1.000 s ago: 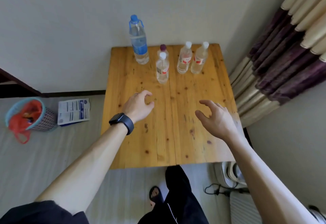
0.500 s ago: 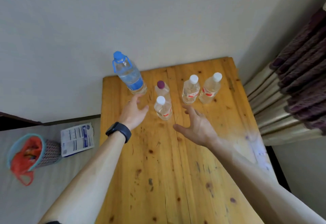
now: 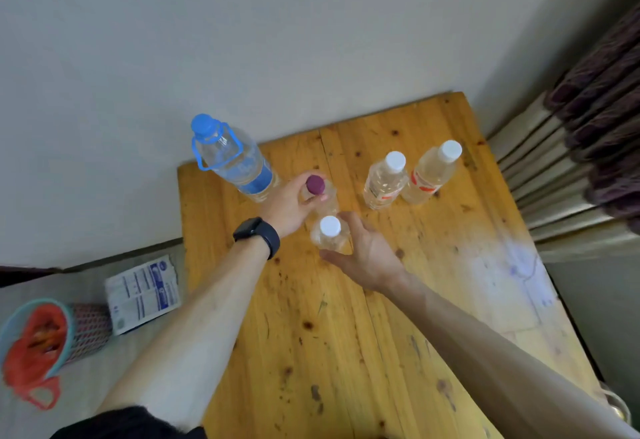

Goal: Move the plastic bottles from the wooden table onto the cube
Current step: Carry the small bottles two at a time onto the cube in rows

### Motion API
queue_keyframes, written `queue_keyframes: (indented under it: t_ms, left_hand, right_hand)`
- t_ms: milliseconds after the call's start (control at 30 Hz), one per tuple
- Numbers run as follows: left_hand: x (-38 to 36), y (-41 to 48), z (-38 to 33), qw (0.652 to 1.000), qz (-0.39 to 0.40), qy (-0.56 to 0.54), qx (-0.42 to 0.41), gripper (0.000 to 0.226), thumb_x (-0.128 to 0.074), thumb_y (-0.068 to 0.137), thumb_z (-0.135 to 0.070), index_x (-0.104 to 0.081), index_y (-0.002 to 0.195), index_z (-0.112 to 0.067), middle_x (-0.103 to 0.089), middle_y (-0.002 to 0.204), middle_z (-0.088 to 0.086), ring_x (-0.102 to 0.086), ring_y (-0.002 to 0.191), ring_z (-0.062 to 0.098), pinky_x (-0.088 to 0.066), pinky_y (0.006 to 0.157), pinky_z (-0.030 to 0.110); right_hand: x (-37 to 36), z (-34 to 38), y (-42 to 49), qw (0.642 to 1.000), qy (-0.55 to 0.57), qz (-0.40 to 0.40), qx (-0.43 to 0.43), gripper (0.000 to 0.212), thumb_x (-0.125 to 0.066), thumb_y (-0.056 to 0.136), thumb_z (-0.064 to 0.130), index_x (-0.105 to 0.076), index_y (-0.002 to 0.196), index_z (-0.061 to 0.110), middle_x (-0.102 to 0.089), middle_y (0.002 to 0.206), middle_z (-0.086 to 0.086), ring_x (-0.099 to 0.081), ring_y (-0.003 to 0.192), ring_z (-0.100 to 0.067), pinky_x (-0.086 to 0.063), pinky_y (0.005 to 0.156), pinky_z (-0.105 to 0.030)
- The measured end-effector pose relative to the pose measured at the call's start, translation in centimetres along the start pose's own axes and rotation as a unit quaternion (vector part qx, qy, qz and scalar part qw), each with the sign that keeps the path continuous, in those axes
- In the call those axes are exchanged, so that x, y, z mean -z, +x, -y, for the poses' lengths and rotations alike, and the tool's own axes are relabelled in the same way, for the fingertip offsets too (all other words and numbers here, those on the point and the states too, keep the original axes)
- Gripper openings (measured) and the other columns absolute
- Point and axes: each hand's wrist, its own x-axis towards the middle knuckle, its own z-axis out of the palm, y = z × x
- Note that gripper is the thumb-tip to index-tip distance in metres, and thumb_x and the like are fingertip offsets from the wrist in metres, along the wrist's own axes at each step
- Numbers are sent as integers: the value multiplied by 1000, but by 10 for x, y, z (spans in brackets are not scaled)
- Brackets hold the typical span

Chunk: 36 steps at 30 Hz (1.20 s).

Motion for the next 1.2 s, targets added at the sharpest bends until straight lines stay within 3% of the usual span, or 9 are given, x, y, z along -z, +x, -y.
queue_keyframes:
  t_ms: [100,200,300,433,533,700,900,1067,1200]
  left_hand:
    - [-6,-27,11,999,-17,-37,6,35,-68,92,-41,-61,125,-31,-68,112,-13,-61,98,7,-49,85,28]
    - [-15,-65,19,997,-26,-63,28,29,-69,91,-37,-63,118,-29,-68,99,-10,-54,73,-1,-41,66,22]
    - [-26,-104,26,993,8,-106,44,26,-72,91,-34,-63,115,-36,-67,109,-14,-59,93,5,-47,77,24]
    - [-44,-134,29,989,71,-122,42,34,-73,90,-26,-62,118,-39,-62,124,-22,-56,116,0,-50,99,33]
    - [-54,-142,26,988,60,-128,62,41,-74,88,-28,-58,122,-45,-58,128,-21,-55,117,-2,-49,101,34]
    - [-76,-139,21,981,23,-150,122,76,-85,69,-49,-48,135,-41,-60,127,-15,-60,114,4,-49,98,25]
    - [-97,-135,-1,960,-102,-184,182,37,-80,79,-46,-58,105,-31,-68,93,-14,-66,88,9,-57,77,35]
    - [-98,-153,-4,972,-51,-161,167,25,-79,83,-31,-60,100,-33,-69,91,-13,-66,84,10,-54,66,23]
    - [-101,-176,5,971,-24,-159,177,27,-78,80,-31,-58,98,-36,-68,93,-13,-66,85,12,-57,70,33]
  right_hand:
    - [7,-14,-27,999,9,-32,-32,67,-72,85,53,-41,135,20,-66,119,-9,-67,97,-34,-46,70,-35]
    - [13,-35,-63,997,19,-40,-61,69,-72,83,55,-40,137,25,-67,123,-7,-66,105,-32,-54,85,-42]
    - [17,-53,-95,996,29,-32,-84,70,-73,82,55,-38,137,28,-64,131,-4,-64,116,-28,-54,93,-43]
    - [12,-63,-116,998,8,-18,-56,66,-75,83,48,-36,134,30,-61,132,4,-63,114,-23,-52,85,-33]
    - [6,-58,-115,998,4,-23,-52,72,-77,82,42,-36,139,28,-56,136,2,-61,116,-25,-50,83,-31]
    - [4,-47,-104,996,54,-24,-68,104,-86,70,53,-27,154,36,-48,146,-1,-54,126,-23,-42,90,-27]
    - [0,-43,-92,993,27,-17,-113,72,-80,65,60,-44,125,43,-65,116,7,-64,100,-21,-53,80,-34]
    - [6,-45,-102,991,27,-24,-131,61,-74,64,47,-47,119,46,-70,100,9,-67,82,-19,-57,69,-34]
    - [5,-48,-126,988,50,-44,-136,60,-77,65,42,-50,119,45,-70,96,8,-68,83,-21,-58,69,-36]
